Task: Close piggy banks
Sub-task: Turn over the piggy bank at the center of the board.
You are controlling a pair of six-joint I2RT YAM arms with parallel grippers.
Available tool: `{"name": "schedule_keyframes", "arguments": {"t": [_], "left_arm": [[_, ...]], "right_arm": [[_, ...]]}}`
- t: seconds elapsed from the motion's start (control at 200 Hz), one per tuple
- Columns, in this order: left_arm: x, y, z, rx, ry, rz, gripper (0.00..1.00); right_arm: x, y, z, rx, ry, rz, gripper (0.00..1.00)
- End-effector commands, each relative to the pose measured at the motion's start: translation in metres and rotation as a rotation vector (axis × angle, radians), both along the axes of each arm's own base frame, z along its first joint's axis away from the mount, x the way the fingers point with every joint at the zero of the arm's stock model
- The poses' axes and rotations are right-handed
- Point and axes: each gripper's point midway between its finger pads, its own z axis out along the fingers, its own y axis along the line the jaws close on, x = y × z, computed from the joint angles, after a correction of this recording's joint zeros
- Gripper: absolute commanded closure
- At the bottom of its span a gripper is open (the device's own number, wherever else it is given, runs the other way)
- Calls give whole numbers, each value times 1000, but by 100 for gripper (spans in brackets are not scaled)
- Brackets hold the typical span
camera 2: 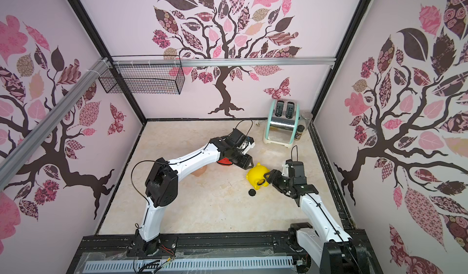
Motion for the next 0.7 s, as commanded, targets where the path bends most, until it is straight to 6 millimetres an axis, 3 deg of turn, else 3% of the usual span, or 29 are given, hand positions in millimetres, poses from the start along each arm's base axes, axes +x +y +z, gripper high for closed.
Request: {"name": "schedule_keyframes", "arguments": {"t": [0.0, 0.32, 0.695], "left_arm": [[1, -3, -4, 4, -13, -18, 52], [0, -4, -15, 16, 8, -25, 53], [-2, -3, -26, 36, 26, -30, 53]], "right_arm": [[1, 4, 1, 35, -5, 11, 41], [2, 8, -3, 61, 7, 21, 44], [7, 15, 7, 111, -8, 33, 46]]}}
